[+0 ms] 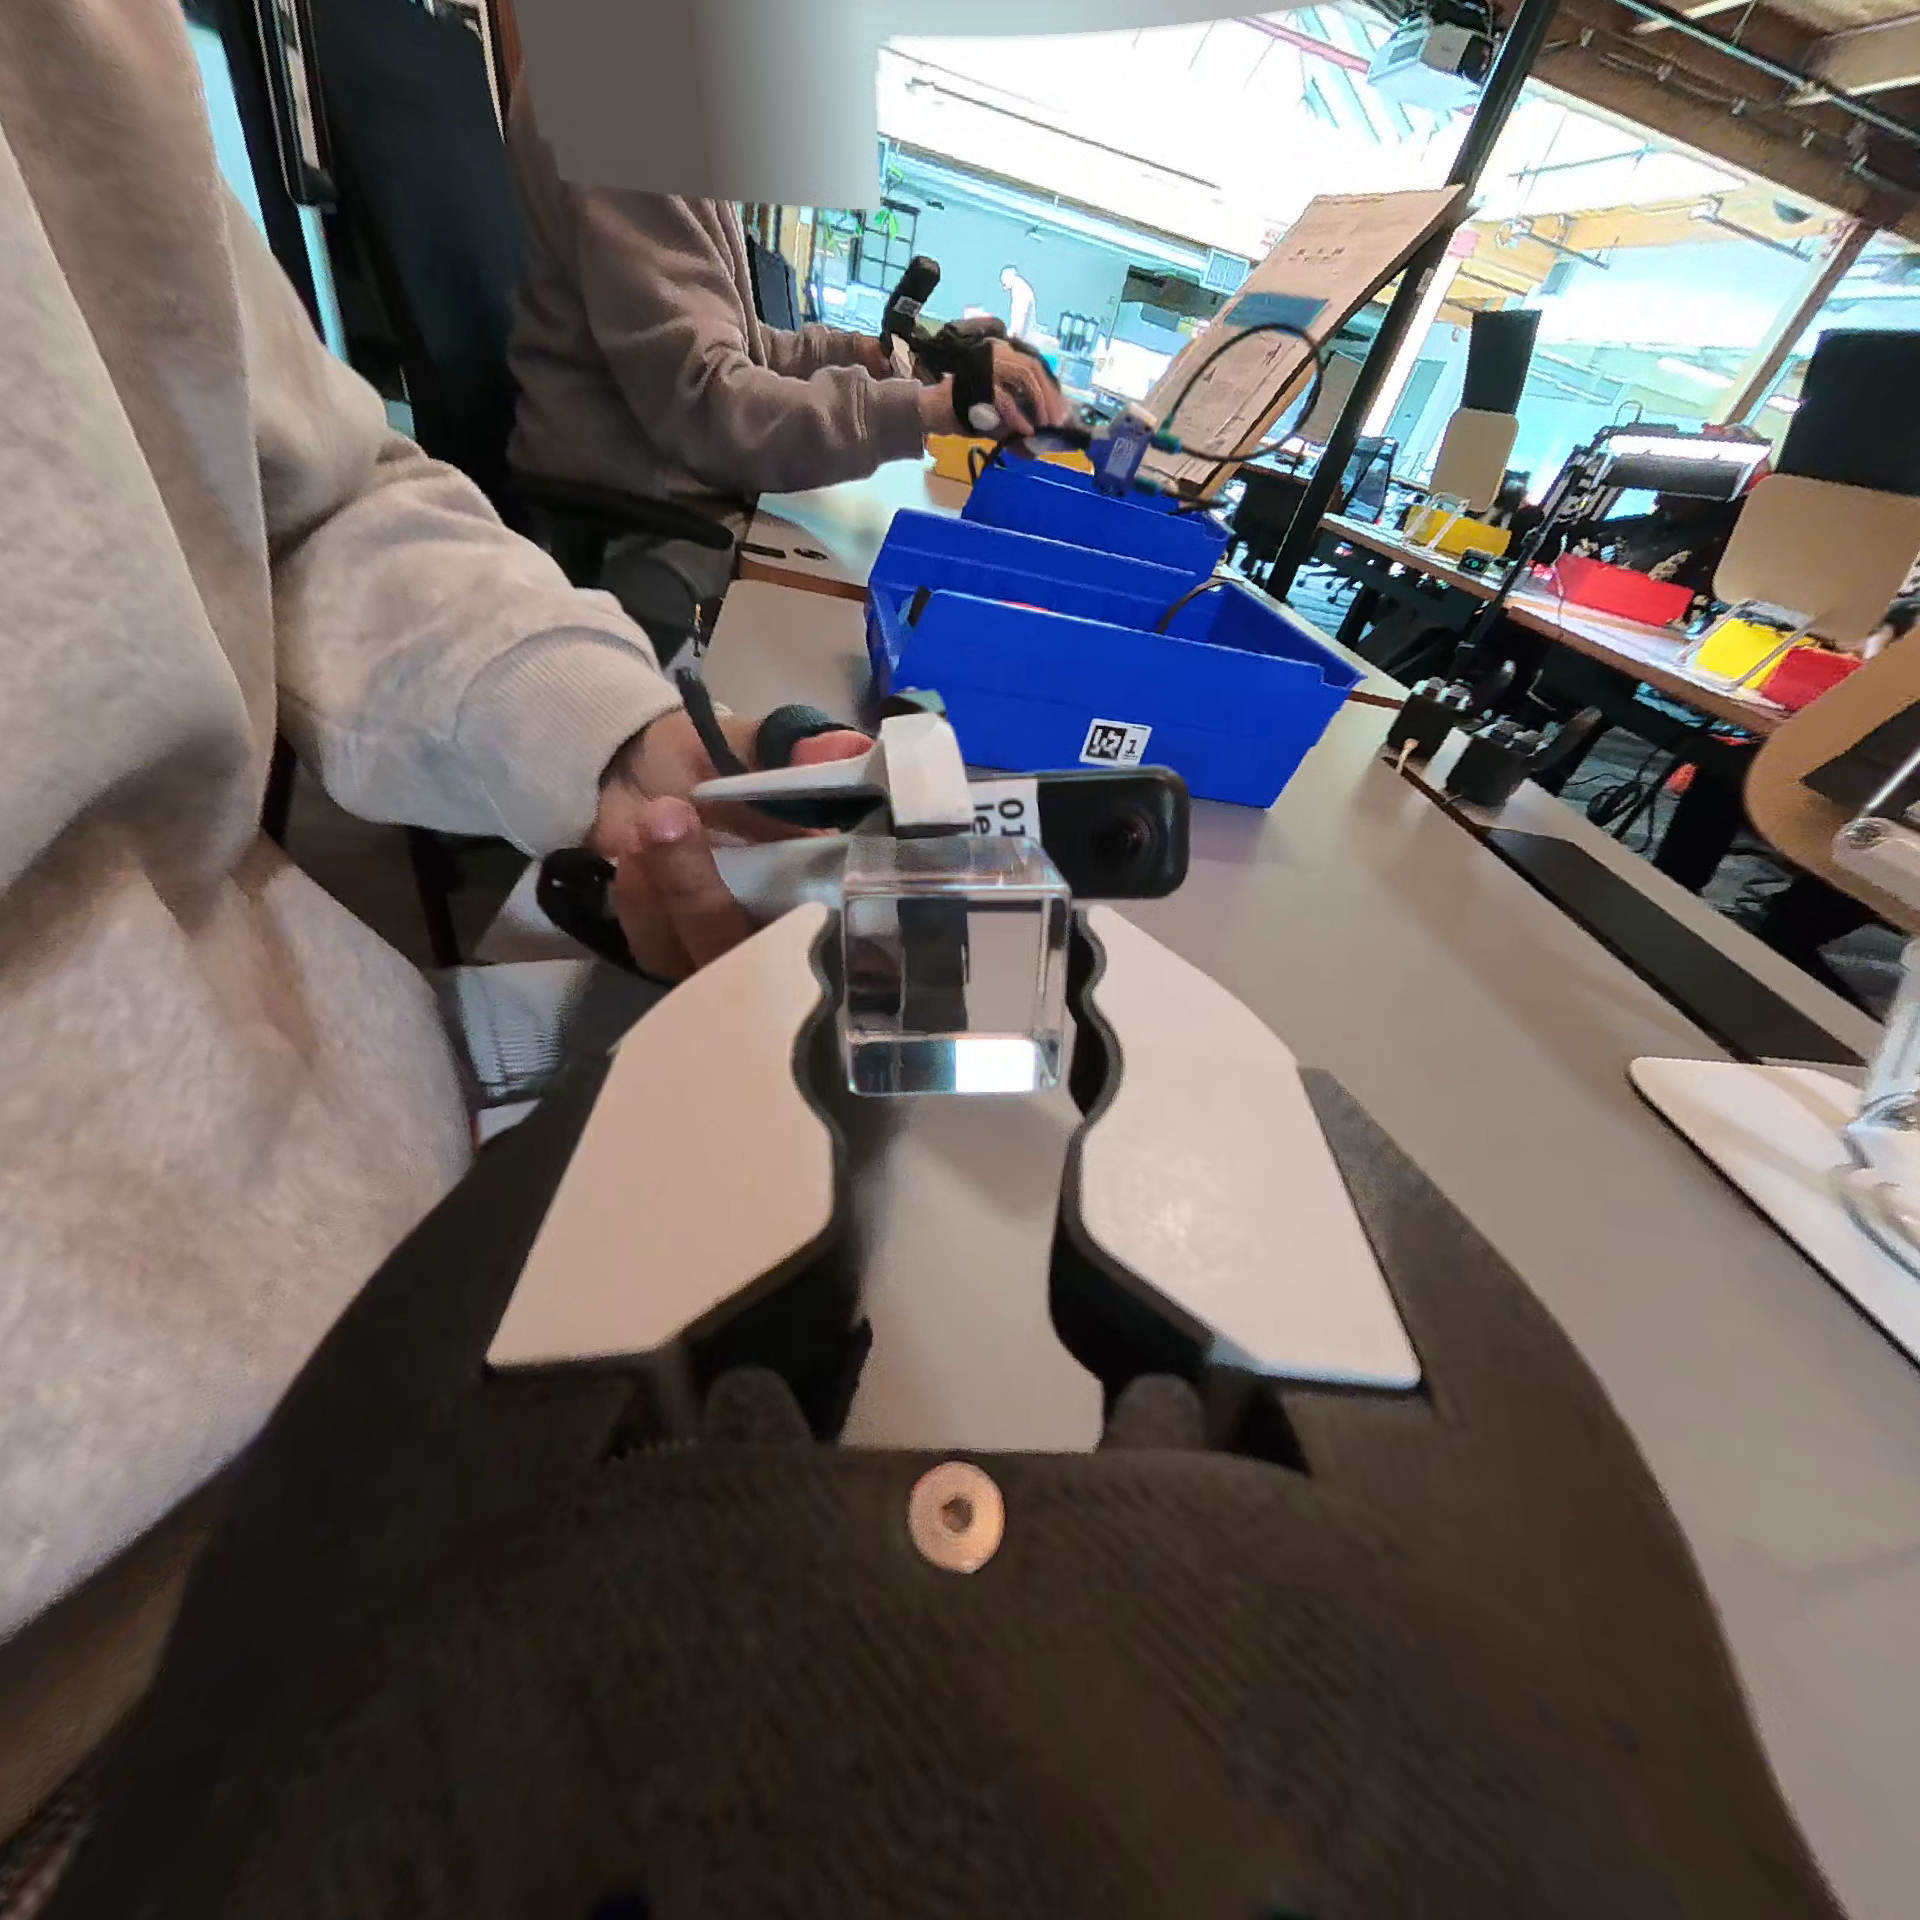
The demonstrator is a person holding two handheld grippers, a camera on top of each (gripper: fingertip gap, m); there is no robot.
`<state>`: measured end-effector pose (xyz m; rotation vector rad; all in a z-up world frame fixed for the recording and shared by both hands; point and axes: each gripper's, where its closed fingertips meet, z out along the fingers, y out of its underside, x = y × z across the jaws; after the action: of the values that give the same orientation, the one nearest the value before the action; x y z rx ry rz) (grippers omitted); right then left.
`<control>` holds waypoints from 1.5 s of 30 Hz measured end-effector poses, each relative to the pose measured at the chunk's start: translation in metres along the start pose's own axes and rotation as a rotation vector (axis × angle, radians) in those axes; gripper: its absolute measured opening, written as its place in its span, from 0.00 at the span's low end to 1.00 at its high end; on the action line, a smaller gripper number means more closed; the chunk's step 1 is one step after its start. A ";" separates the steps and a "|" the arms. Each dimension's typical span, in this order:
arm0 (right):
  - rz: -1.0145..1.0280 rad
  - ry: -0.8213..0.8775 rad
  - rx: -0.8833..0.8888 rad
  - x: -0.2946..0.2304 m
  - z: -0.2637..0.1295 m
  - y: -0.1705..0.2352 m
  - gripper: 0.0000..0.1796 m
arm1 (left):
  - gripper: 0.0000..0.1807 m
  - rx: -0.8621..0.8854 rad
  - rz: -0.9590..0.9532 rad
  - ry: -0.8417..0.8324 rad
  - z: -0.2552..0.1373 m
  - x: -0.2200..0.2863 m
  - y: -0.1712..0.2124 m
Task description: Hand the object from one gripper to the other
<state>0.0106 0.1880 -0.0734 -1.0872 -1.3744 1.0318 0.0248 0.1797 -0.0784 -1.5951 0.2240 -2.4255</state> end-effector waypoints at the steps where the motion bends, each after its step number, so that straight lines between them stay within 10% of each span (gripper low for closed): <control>1: -0.011 0.007 -0.005 0.001 0.000 0.002 0.24 | 0.26 0.005 0.012 -0.015 -0.001 -0.002 -0.001; 11: 0.326 0.041 0.136 0.028 -0.007 0.000 0.44 | 0.26 0.044 0.242 -0.178 -0.012 -0.006 -0.015; 33: 0.706 -0.095 0.162 0.025 -0.006 0.003 0.36 | 0.25 -0.135 1.057 -0.545 -0.016 -0.016 -0.014; 45: 0.268 0.097 0.063 0.024 -0.010 -0.006 0.23 | 0.25 -0.091 1.011 -0.502 -0.017 -0.012 -0.017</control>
<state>0.0195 0.2107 -0.0621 -1.2806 -1.1322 1.1903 0.0119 0.1994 -0.0914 -1.5181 0.8108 -1.2414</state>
